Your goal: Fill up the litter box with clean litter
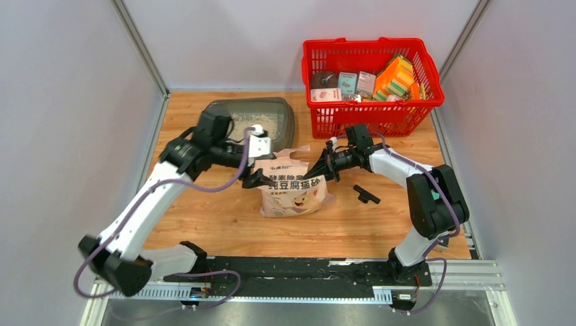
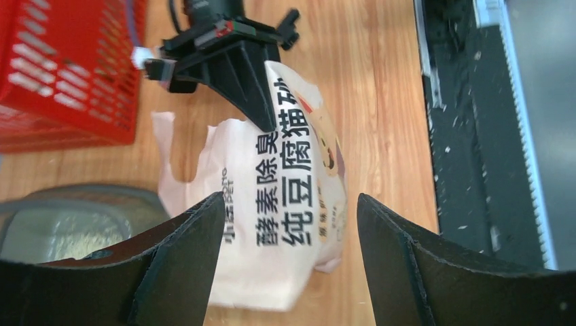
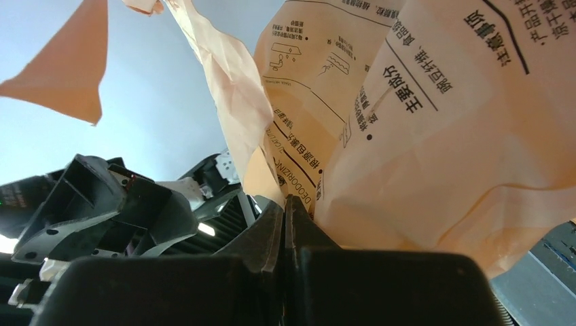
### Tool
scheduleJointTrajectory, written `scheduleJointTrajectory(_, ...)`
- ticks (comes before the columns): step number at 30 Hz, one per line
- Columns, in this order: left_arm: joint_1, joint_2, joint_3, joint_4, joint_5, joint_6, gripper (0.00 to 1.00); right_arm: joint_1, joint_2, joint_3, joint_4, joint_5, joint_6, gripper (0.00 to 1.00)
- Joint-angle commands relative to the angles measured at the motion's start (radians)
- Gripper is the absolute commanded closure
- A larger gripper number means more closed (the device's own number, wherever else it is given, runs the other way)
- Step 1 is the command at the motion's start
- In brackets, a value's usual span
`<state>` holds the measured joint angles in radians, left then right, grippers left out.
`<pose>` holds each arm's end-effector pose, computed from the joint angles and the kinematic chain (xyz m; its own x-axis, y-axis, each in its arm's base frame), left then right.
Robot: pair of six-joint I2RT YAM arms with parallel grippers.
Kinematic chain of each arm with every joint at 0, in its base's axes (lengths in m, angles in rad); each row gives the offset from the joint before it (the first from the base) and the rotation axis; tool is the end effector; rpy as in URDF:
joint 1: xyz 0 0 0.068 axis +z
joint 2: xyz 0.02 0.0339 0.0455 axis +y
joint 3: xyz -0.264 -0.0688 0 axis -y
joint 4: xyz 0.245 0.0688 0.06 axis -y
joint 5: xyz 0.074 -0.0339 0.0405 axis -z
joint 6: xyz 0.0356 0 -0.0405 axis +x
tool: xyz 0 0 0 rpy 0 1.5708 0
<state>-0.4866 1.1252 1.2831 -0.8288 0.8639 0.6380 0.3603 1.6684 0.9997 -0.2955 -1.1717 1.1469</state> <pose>0.1772 -0.1244 0.3891 0.0530 0.4096 -0.9107 0.9942 0.0643 0.0868 0.2928 0.1454 0.1993 -0.8891 0.0435 0.4555 0.4423 0.3374 0.8310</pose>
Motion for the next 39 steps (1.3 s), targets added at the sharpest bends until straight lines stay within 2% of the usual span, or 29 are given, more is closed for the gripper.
scheduleJointTrajectory(1,-0.072,0.212,0.061,-0.104,-0.011,0.331,0.21,-0.003,-0.006,0.039,0.016,-0.052,0.047,1.00)
scheduleJointTrajectory(4,-0.113,0.258,0.055,-0.021,-0.034,0.301,0.21,-0.009,-0.012,0.039,0.022,-0.054,0.048,1.00)
scheduleJointTrajectory(15,-0.194,0.349,0.012,0.057,-0.134,0.282,0.20,-0.020,-0.015,0.017,0.030,-0.049,0.063,1.00)
scheduleJointTrajectory(19,-0.228,0.354,-0.056,0.238,-0.256,0.183,0.20,-0.024,-0.013,0.016,0.033,-0.055,0.063,1.00)
scheduleJointTrajectory(21,-0.230,0.357,-0.087,0.278,-0.289,0.173,0.19,-0.026,-0.016,0.013,0.033,-0.057,0.063,1.00)
scheduleJointTrajectory(24,-0.230,0.381,-0.079,0.278,-0.309,0.155,0.27,-0.030,-0.018,0.008,0.032,-0.057,0.063,1.00)
scheduleJointTrajectory(25,-0.230,0.389,-0.076,0.269,-0.313,0.141,0.35,-0.038,-0.021,0.007,0.033,-0.057,0.062,1.00)
scheduleJointTrajectory(27,-0.230,0.390,-0.079,0.267,-0.318,0.128,0.42,-0.038,-0.021,0.008,0.026,-0.055,0.057,1.00)
scheduleJointTrajectory(28,-0.230,0.387,-0.082,0.272,-0.319,0.108,0.53,-0.044,-0.021,0.010,0.024,-0.054,0.054,1.00)
scheduleJointTrajectory(30,-0.230,0.381,-0.093,0.284,-0.325,0.071,0.63,-0.050,-0.019,0.008,0.010,-0.049,0.044,1.00)
scheduleJointTrajectory(31,-0.230,0.375,-0.094,0.290,-0.330,0.037,0.73,-0.063,-0.019,0.008,0.007,-0.048,0.040,1.00)
scheduleJointTrajectory(34,-0.230,0.355,-0.120,0.322,-0.353,-0.044,0.82,-0.078,-0.021,0.013,-0.013,-0.037,0.016,1.00)
scheduleJointTrajectory(37,-0.230,0.343,-0.140,0.316,-0.315,-0.101,0.86,-0.105,-0.035,0.057,-0.062,0.001,-0.068,1.00)
scheduleJointTrajectory(39,-0.230,0.343,-0.149,0.318,-0.287,-0.132,0.85,-0.129,-0.053,0.109,-0.092,0.024,-0.160,0.76)
